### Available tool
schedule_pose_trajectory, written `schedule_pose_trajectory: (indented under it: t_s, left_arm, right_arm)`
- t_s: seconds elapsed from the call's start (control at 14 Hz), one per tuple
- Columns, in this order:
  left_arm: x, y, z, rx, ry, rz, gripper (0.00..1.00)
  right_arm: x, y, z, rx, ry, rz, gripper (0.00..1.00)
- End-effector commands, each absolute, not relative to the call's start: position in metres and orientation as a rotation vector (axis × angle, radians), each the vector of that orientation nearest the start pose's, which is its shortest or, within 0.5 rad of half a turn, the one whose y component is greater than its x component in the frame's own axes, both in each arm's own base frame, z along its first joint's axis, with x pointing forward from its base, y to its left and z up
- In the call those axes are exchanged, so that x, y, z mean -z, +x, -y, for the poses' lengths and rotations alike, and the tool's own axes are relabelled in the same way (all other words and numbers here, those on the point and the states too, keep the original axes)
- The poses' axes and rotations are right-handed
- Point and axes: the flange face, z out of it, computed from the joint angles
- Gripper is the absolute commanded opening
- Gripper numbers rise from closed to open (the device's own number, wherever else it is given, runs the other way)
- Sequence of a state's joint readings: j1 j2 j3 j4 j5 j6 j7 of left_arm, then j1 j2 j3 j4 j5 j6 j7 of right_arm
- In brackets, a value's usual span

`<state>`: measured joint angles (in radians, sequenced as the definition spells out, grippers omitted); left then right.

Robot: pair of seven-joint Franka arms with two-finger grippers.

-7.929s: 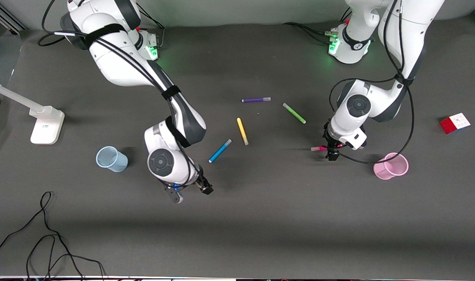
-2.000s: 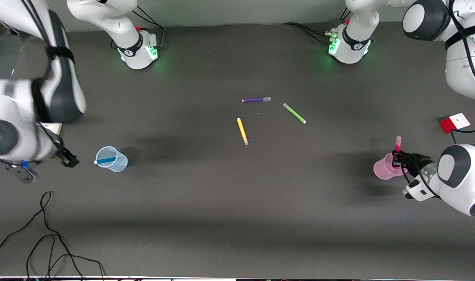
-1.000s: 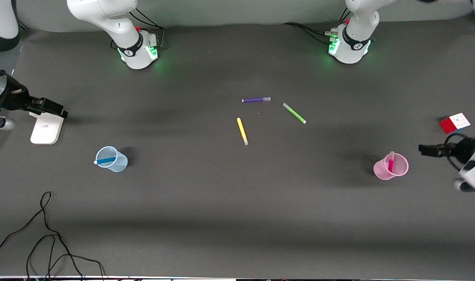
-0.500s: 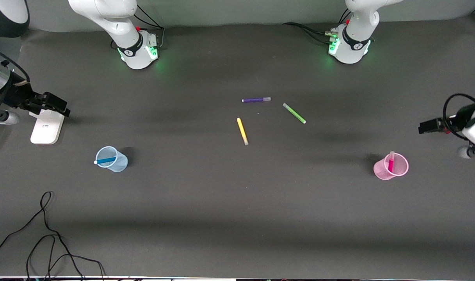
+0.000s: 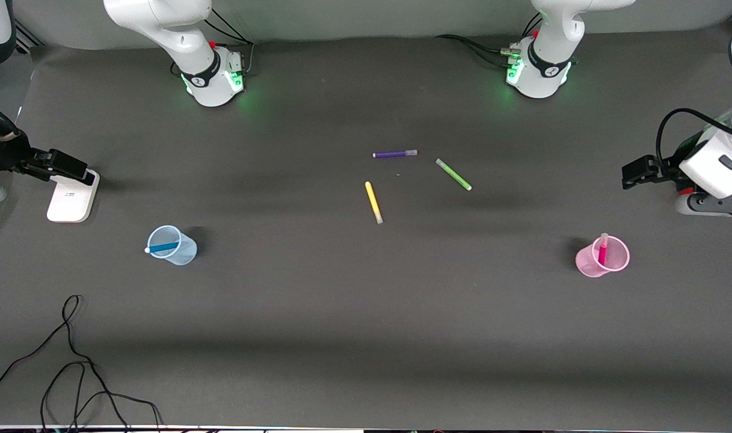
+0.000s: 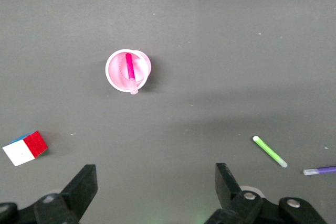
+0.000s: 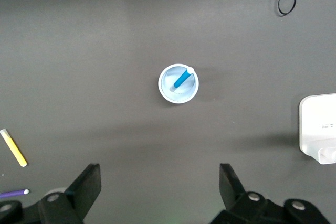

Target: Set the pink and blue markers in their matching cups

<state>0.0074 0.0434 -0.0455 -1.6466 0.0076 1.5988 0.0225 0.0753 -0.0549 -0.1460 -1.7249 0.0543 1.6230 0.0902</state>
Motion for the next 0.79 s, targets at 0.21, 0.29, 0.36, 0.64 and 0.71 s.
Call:
schedule_pose_trajectory:
  t_s: [0.21, 0.29, 0.36, 0.64, 0.71]
  left_arm:
    - [-0.581, 0.558, 0.018, -0.15, -3.151, -0.086, 1.0]
    - [-0.581, 0.558, 0.019, -0.152, -3.151, -0.089, 1.0]
    - [-0.58, 0.558, 0.019, -0.157, -3.15, -0.089, 1.0]
    - [-0.58, 0.558, 0.02, -0.157, -3.149, -0.081, 1.0]
    - [-0.578, 0.558, 0.019, -0.16, -3.149, -0.079, 1.0]
  right_arm:
    - [-0.591, 0.535, 0.015, -0.144, -3.023, -0.169, 1.0]
    - [-0.593, 0.537, 0.019, -0.135, -3.021, -0.182, 1.0]
    - [-0.595, 0.537, 0.023, -0.128, -3.019, -0.193, 1.0]
    - [-0.596, 0.537, 0.022, -0.126, -3.02, -0.188, 1.0]
    - [-0.596, 0.537, 0.022, -0.126, -3.018, -0.198, 1.0]
